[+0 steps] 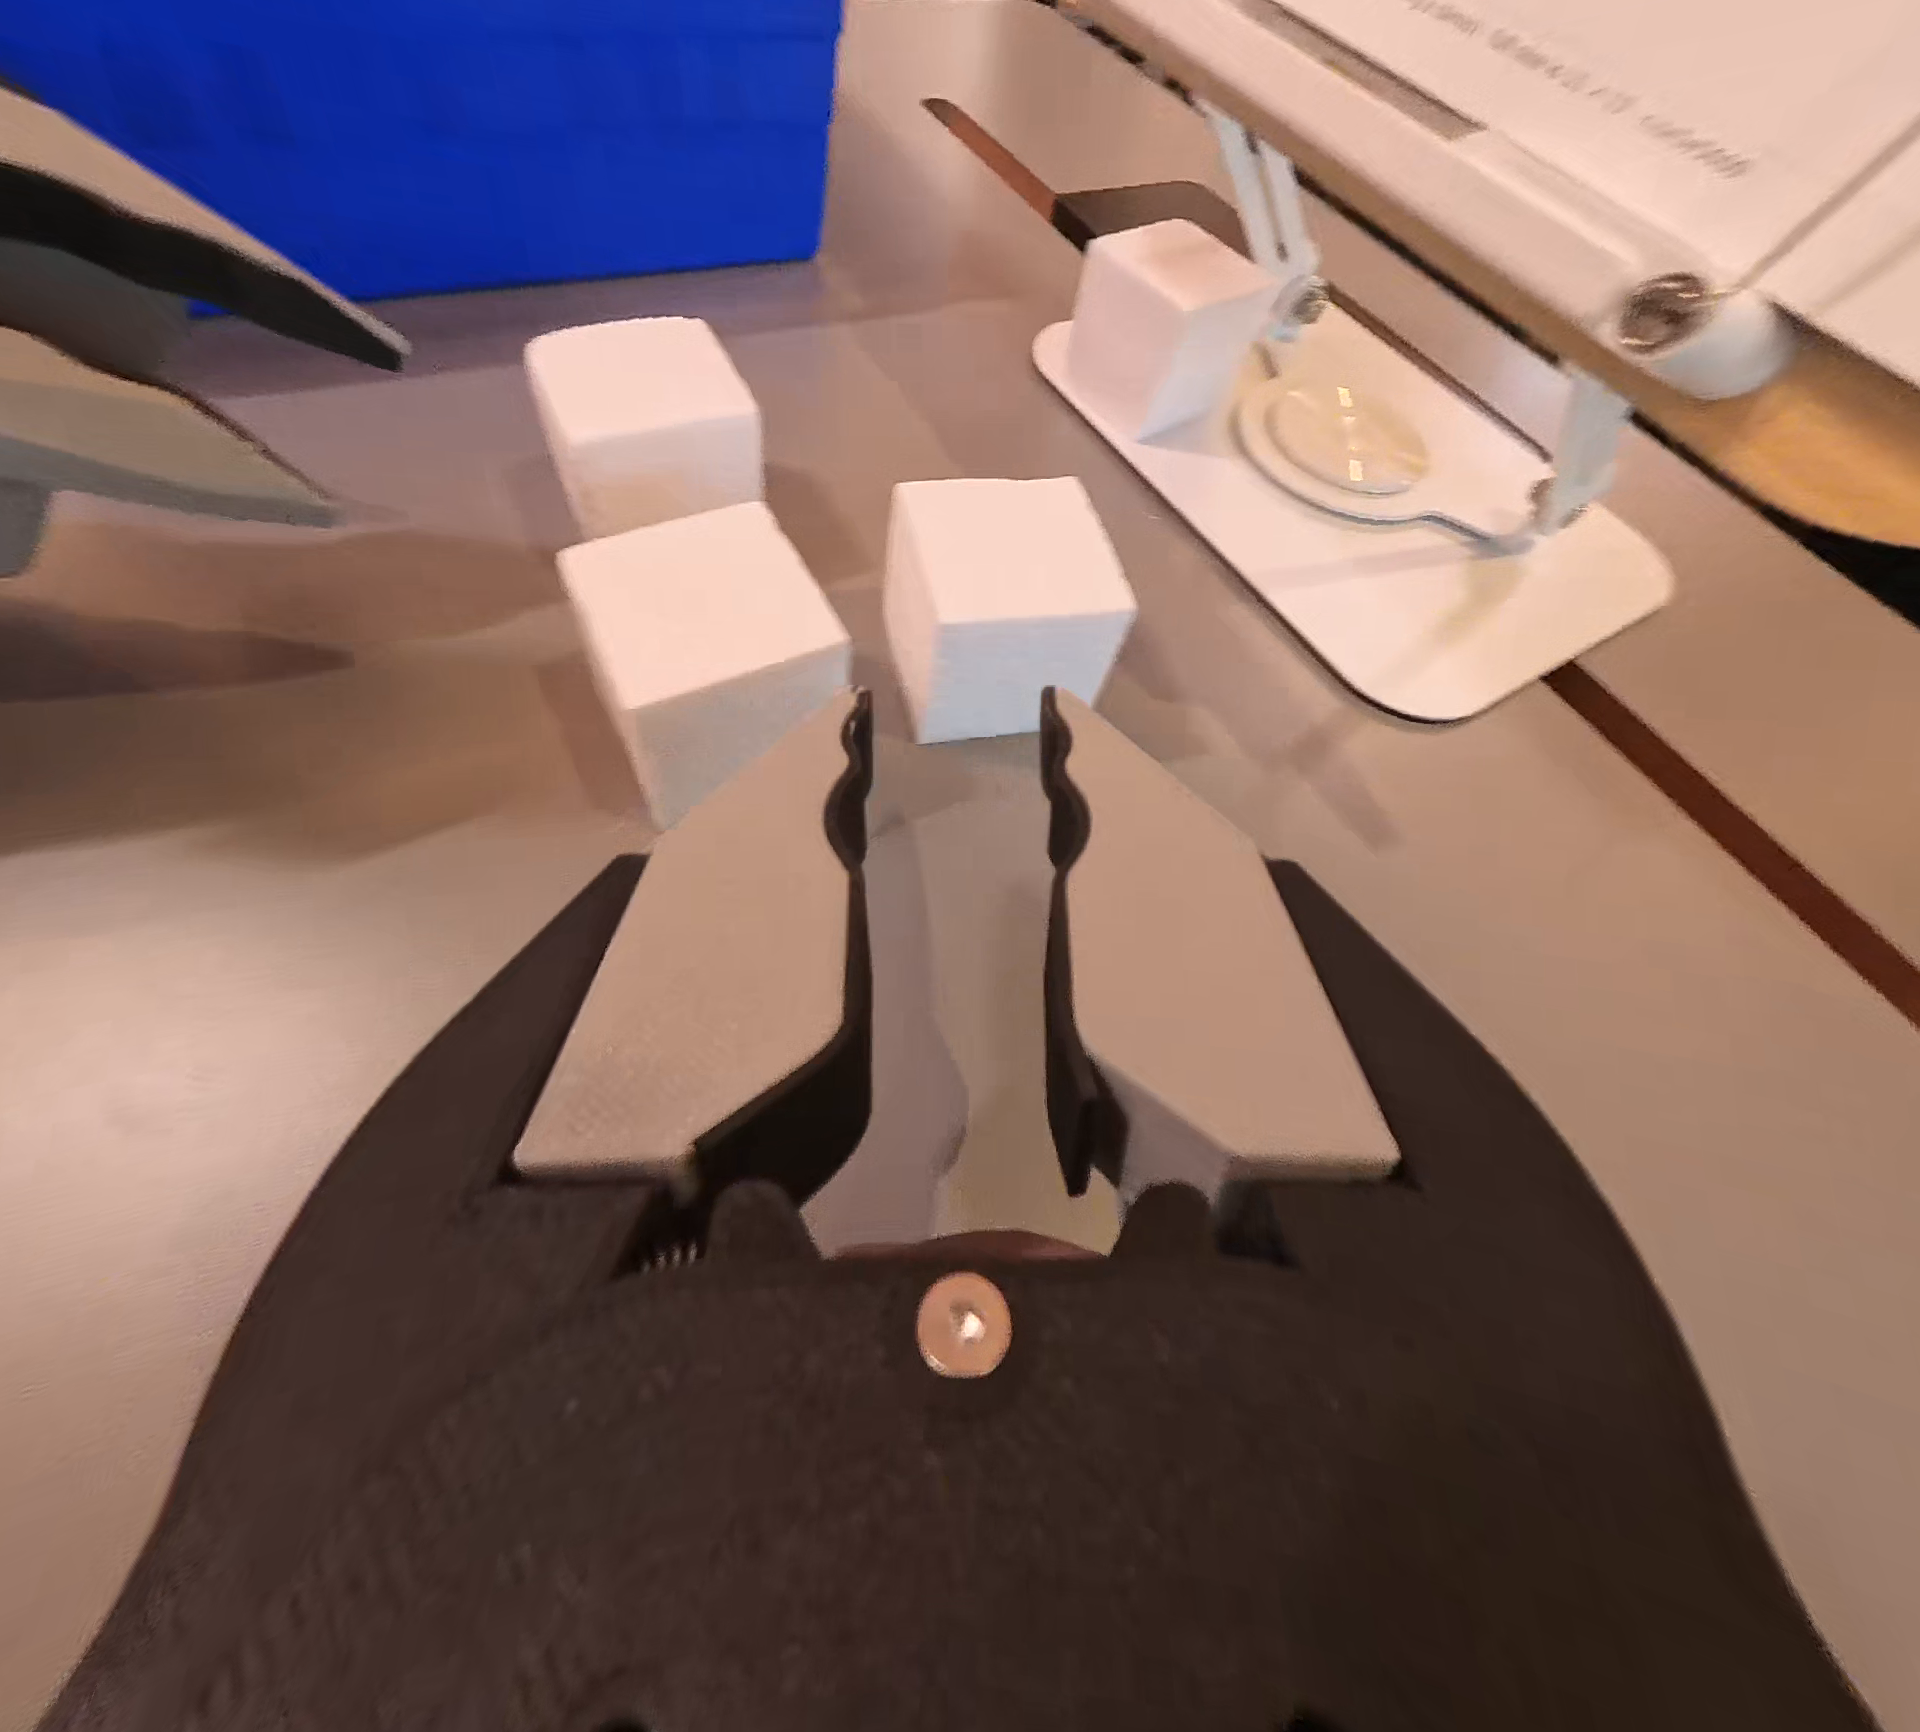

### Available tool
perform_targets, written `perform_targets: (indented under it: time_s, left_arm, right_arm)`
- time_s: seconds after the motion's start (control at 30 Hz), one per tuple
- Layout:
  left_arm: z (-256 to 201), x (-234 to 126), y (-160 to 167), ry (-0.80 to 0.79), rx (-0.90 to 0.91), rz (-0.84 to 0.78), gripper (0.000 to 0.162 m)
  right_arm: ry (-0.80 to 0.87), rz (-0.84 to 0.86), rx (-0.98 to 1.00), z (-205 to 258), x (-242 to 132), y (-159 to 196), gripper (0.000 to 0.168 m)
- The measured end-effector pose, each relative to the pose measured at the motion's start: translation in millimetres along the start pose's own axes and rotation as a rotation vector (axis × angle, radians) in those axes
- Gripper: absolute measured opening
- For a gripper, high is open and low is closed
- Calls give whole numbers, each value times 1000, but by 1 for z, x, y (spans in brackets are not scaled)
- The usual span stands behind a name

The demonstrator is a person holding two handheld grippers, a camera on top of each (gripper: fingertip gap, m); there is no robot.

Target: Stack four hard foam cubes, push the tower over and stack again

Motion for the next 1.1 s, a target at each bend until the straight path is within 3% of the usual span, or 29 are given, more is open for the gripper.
perform_targets:
  time_s: [0.1,0.2,0.37,0.47,0.57,0.73,1.1]
  left_arm:
    - [-2,1,0,-10,25,4,48]
    - [-3,4,0,-21,47,24,48]
    - [-3,4,1,-35,61,33,48]
    - [-1,4,1,-45,60,33,48]
    - [1,5,1,-51,56,39,48]
    - [3,7,4,-51,47,53,48]
    - [6,7,6,-44,19,47,48]
  right_arm:
    - [-12,-7,22,-17,7,3,39]
    - [-79,-41,52,-27,24,3,66]
    - [-126,-4,15,-37,49,-4,66]
    - [-151,75,-27,-35,63,-5,50]
    - [-166,98,-72,-31,67,-6,51]
    - [-162,102,-73,-33,43,4,51]
    - [-167,83,-80,-27,-68,50,51]
Point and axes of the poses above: each gripper's, where its closed fingertips meet, x out along the fingers, y out of its underside, z = x × y across the jaws, the point moved 10 cm from there along -x, back along the fingers, and after that the axes turned 1 degree about z, right-handed, at the moved point
